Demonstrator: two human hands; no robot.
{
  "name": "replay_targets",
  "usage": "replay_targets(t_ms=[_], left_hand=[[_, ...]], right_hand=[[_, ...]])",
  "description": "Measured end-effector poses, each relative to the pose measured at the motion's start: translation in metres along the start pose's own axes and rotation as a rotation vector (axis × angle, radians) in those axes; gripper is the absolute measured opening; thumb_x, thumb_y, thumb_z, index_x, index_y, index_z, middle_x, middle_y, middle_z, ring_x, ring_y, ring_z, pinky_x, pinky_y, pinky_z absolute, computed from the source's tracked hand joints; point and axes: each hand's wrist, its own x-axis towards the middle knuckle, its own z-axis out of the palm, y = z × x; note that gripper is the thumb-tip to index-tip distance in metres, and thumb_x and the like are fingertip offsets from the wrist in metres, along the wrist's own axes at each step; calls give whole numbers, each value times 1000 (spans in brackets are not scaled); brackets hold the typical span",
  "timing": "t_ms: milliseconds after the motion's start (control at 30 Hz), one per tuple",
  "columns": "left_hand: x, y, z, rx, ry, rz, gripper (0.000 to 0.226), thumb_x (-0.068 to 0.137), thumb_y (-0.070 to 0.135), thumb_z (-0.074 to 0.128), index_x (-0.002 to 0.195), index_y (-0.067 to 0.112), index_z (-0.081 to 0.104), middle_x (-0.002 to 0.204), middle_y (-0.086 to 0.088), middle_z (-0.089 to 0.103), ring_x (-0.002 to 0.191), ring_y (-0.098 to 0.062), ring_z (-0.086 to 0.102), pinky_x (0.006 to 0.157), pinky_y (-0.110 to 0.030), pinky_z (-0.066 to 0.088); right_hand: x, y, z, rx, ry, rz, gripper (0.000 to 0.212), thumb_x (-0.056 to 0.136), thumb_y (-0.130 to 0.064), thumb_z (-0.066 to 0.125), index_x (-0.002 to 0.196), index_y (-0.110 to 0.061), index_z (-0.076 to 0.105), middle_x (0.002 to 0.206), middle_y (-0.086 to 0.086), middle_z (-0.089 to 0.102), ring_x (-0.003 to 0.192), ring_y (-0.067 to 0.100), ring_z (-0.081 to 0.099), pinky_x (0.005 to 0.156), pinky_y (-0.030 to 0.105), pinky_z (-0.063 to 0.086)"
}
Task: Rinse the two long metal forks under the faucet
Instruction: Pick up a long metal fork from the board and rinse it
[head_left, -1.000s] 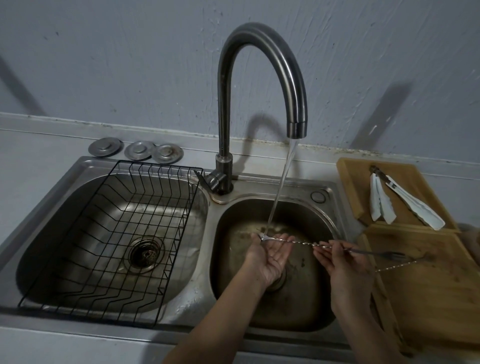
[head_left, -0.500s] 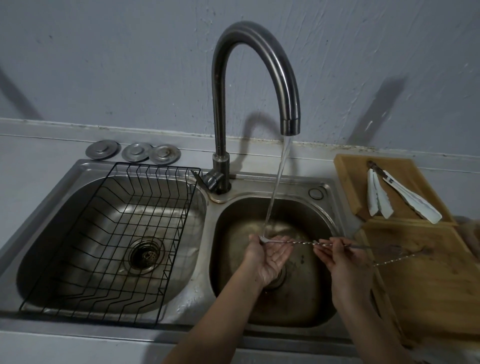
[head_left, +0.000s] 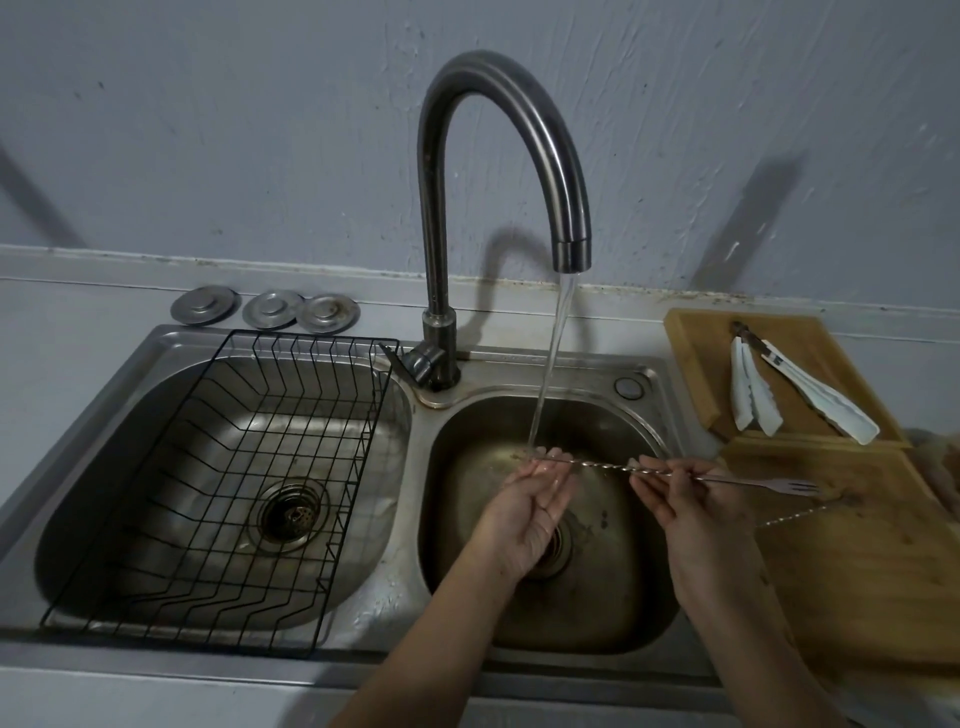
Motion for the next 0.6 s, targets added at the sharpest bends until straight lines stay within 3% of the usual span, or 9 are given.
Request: replay_targets(t_ms=[200,333,433,533,600], left_hand=[[2,-1,-4,-90,64,36,16,95,3,45,100,-1,60,85,-13,73,69,-18,74,60,-30,61],[6,2,-7,-131,121,-28,27,99,15,43,91,-2,62,68,-13,74,58,-19,73,50,-27,59],[10,3,-8,-103,152,-74,37,98,27,43,88,-2,64,66,-13,74,56,-18,72,53,-27,60],[11,4,-9,-21,187,-90,41,99,33,38,78,7,63,51,-4,67,55,-14,71,55,-26,59],[11,6,-9,27,215,-106,45,100,38,31,84,11,65,50,0,65,60,-13,70,55,-26,57]], right_hand=[[-1,11,0,-42,-43,-3,14,94,-4,39,95,1,52,96,16,66,94,26,66,74,26,58],[-4,13,4,-73,-60,-42,18,93,1,40,84,-7,54,96,21,66,91,27,67,75,27,58],[-6,9,6,-95,-69,-75,20,93,1,40,82,-9,54,94,18,67,89,23,68,75,27,58],[-7,5,6,-99,-88,-102,20,93,0,40,82,-9,54,93,15,68,87,21,69,75,27,58],[-7,5,6,-108,-98,-108,19,93,0,40,83,-7,54,92,15,68,87,20,69,75,27,58]])
